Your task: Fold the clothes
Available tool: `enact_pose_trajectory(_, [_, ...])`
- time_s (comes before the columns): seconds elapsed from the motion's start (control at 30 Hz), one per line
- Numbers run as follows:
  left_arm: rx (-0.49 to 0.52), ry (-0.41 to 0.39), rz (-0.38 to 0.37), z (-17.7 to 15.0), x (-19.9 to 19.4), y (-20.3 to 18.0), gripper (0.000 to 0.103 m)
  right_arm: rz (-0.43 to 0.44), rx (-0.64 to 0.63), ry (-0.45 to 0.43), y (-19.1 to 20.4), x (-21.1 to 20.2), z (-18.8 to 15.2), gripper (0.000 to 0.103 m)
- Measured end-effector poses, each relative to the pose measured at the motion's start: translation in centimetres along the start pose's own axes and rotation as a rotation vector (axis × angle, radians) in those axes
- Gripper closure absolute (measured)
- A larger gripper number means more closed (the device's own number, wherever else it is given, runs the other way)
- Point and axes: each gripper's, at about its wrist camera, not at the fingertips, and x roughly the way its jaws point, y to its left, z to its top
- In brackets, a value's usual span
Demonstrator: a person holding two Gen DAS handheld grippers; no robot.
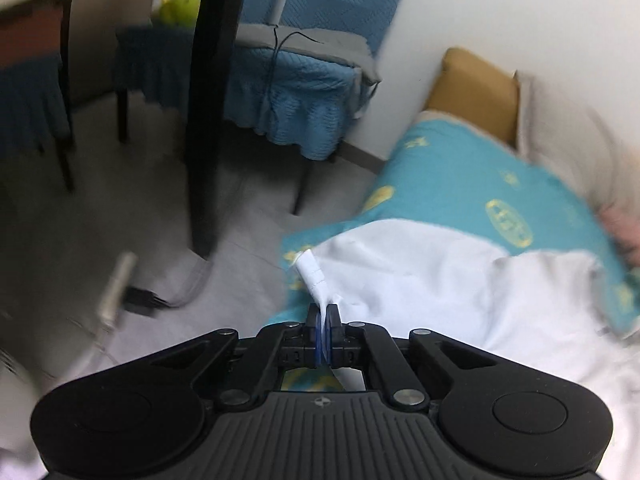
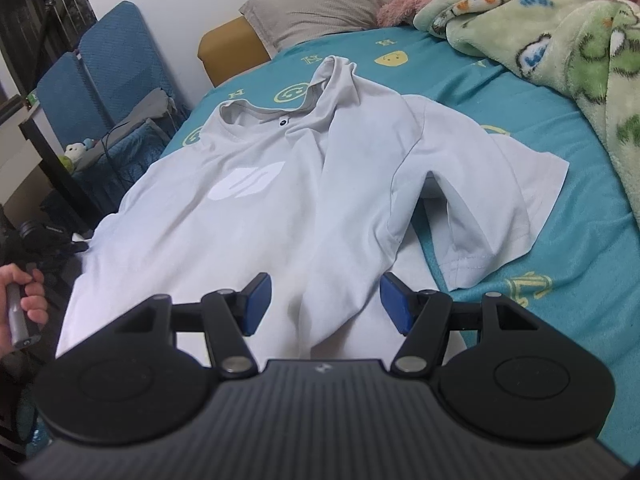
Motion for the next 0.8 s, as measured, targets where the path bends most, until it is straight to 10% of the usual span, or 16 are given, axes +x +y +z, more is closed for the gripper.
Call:
enact_pose_trajectory(0.2, [0.212, -0.037, 0.046, -2.5, -2.3, -3.0, 0.077, -0.011, -0.017, -0.038, 0.1, -0.6, 0.4, 0.040])
enact_pose_trajectory(0.8, [0.273, -0.205, -0.172, -10.8, -25.8, -6.6, 0.023, -0.019, -0.116, -0.207, 1.5, -7.0, 1.3, 0.040])
